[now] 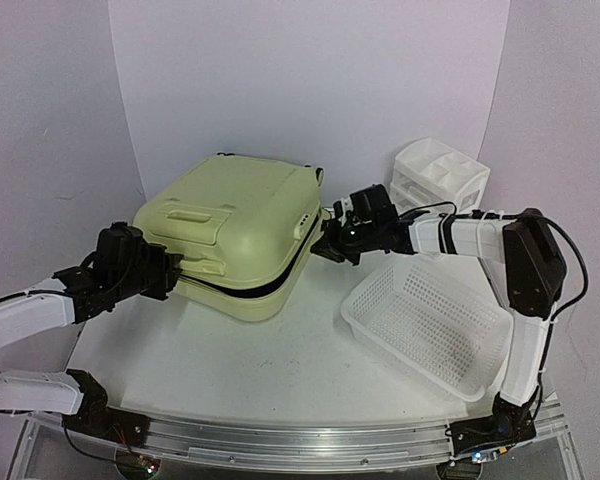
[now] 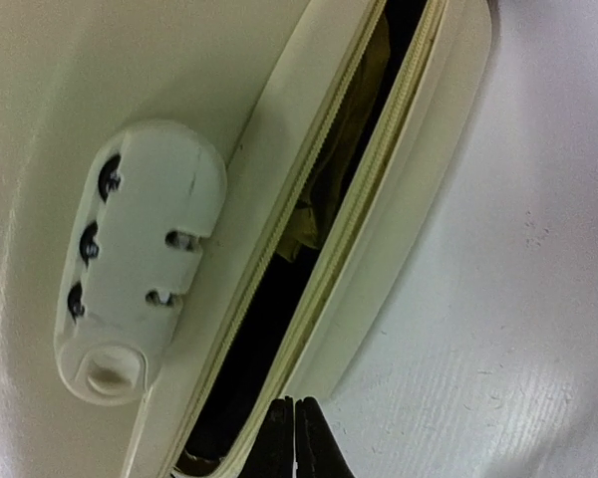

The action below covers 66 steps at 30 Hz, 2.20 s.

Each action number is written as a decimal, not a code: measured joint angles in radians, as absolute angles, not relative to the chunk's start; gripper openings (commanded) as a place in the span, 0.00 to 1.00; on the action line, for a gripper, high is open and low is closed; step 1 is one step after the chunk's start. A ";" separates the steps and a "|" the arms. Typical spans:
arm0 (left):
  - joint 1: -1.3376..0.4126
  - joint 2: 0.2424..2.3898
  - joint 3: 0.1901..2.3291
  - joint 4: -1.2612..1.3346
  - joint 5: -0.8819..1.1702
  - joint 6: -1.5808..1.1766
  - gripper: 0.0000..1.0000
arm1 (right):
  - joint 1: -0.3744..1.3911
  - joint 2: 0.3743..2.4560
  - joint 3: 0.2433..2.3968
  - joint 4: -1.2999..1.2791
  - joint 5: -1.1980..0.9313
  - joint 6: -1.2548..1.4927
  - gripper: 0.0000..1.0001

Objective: Open, take out, and arrange the luggage
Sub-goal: Open the luggage at the corner of the board.

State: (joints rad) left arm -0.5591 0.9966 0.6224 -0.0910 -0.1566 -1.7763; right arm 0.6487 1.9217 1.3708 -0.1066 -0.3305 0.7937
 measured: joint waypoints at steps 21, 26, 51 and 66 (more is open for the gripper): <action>-0.543 0.901 0.618 -0.133 -0.109 -1.818 0.02 | 0.651 2.144 1.479 0.266 -0.463 1.087 0.00; -0.534 0.885 0.609 -0.124 -0.093 -1.808 0.52 | 0.653 2.149 1.494 0.325 -0.484 1.120 0.00; -0.791 0.900 1.202 -0.709 -0.009 -0.437 0.87 | 0.694 2.217 1.753 0.309 -0.550 1.118 0.00; -1.152 1.390 1.534 -0.873 -0.738 0.117 1.00 | 0.709 2.236 1.865 0.247 -0.550 1.092 0.00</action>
